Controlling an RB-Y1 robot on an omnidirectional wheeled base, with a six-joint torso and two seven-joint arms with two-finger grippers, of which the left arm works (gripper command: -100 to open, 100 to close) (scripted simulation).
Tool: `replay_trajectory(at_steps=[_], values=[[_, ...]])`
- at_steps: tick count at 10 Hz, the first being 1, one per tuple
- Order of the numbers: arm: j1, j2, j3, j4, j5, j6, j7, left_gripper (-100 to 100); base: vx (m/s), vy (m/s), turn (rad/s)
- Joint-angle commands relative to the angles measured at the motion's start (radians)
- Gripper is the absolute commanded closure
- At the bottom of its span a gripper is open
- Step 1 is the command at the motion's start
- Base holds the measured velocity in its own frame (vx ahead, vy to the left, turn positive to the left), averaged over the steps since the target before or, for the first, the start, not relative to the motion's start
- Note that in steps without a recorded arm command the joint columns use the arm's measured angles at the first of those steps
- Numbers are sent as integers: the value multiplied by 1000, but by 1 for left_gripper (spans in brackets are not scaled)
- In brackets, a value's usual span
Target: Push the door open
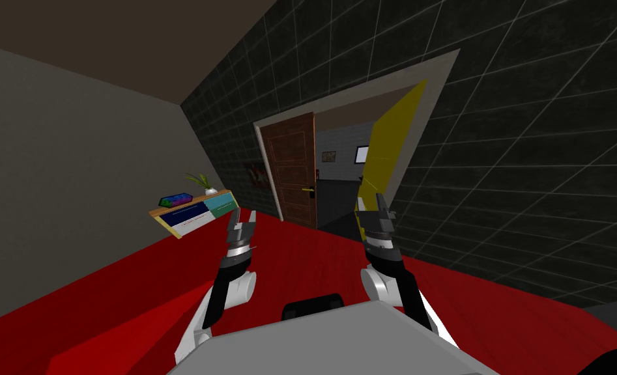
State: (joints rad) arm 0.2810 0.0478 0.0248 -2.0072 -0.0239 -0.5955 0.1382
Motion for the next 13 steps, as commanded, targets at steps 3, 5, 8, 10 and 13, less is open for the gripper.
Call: replay_trajectory(at_steps=[3,5,8,10,13], values=[[-63,12,-4,103,-3,6,0,-100,91,1,-42],[-82,15,-5,142,-4,7,-1,-100,61,4,-19],[-140,22,-9,240,-6,12,-2,-100,93,9,-51],[-180,26,-12,311,-8,15,-2,-100,94,-1,-46],[-221,29,-15,383,-10,18,-3,-100,71,10,-33]])
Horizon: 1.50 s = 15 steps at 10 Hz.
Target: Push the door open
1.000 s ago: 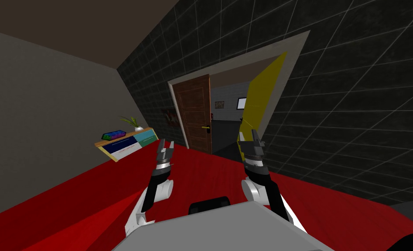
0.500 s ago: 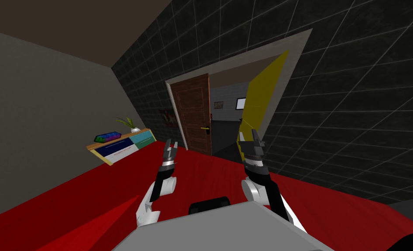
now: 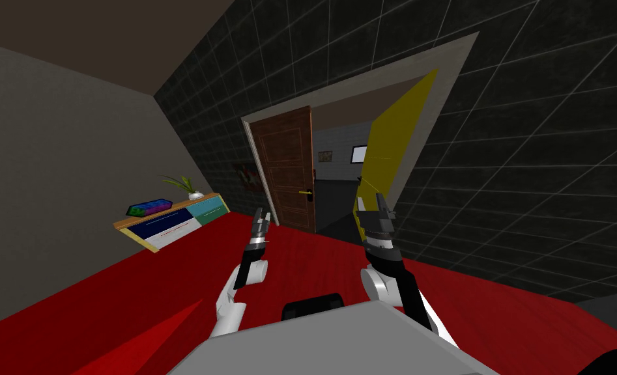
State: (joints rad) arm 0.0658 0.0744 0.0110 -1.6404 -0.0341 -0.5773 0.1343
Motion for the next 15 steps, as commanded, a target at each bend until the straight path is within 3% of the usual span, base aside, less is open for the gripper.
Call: replay_trajectory(at_steps=[1,4,5,7,8,9,10,12,13,15], values=[[-26,3,-2,50,-1,1,0,-100,77,1,-52],[-90,5,-7,152,-4,6,-1,-100,101,7,-54],[-90,5,-7,160,-4,6,-1,-100,70,8,-14],[-132,6,-10,227,-6,10,-1,-100,65,2,-43],[-132,6,-10,234,-6,10,-1,-100,62,9,-17],[-153,5,-11,268,-8,11,-2,-100,54,9,-29],[-153,5,-11,270,-8,11,-2,-100,41,7,-18],[-195,4,-14,332,-10,14,-3,-100,64,7,-45],[-195,4,-14,343,-10,14,-3,-100,66,14,-16],[-237,3,-17,415,-12,18,-3,-100,68,8,-43]])
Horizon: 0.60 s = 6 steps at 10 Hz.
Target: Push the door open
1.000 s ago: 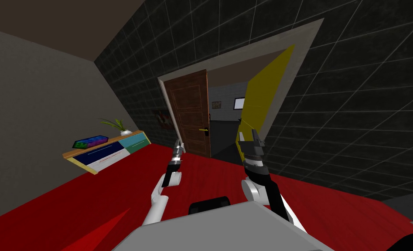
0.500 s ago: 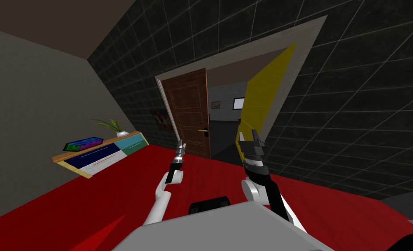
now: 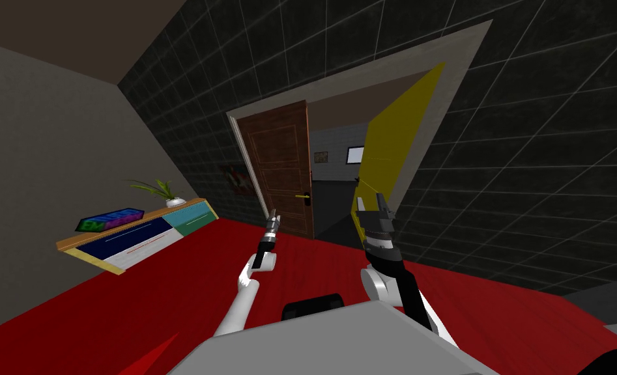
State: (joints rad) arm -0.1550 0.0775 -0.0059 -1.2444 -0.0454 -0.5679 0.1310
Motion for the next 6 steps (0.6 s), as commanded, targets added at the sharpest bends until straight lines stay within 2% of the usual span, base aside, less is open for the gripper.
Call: replay_trajectory(at_steps=[1,2,5,6], values=[[-37,-2,-2,50,-1,10,-1,-100,96,15,-56],[-37,-2,-2,55,-1,10,-1,-100,73,8,-16],[-98,-7,-6,155,-4,15,-2,-100,79,8,-44],[-98,-7,-6,161,-4,15,-2,-100,56,16,-14]])
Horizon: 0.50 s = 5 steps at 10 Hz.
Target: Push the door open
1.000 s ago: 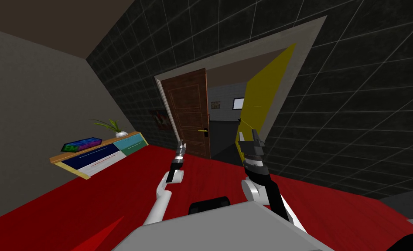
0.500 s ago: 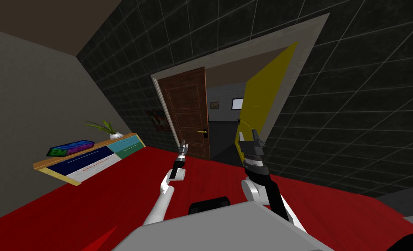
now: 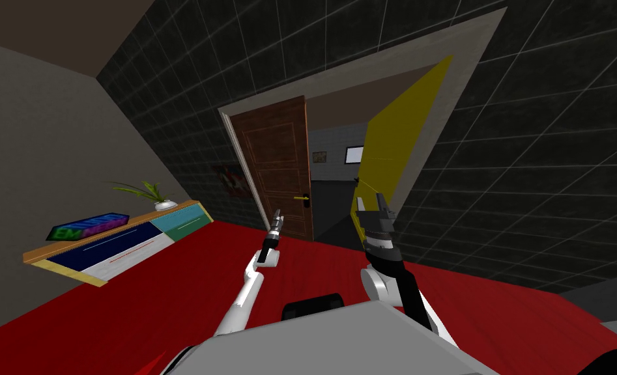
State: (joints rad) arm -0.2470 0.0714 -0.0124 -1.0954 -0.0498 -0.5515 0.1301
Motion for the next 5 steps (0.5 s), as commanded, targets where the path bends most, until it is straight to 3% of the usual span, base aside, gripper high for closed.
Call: replay_trajectory(at_steps=[1,2,3,5], values=[[-25,-3,-1,45,-1,0,-1,-100,53,13,-28],[-45,-6,-2,77,-2,1,-1,-100,78,4,-49],[-45,-6,-2,78,-2,1,-1,-100,59,10,-18],[-83,-11,-5,134,-4,4,-2,-100,69,9,-41]])
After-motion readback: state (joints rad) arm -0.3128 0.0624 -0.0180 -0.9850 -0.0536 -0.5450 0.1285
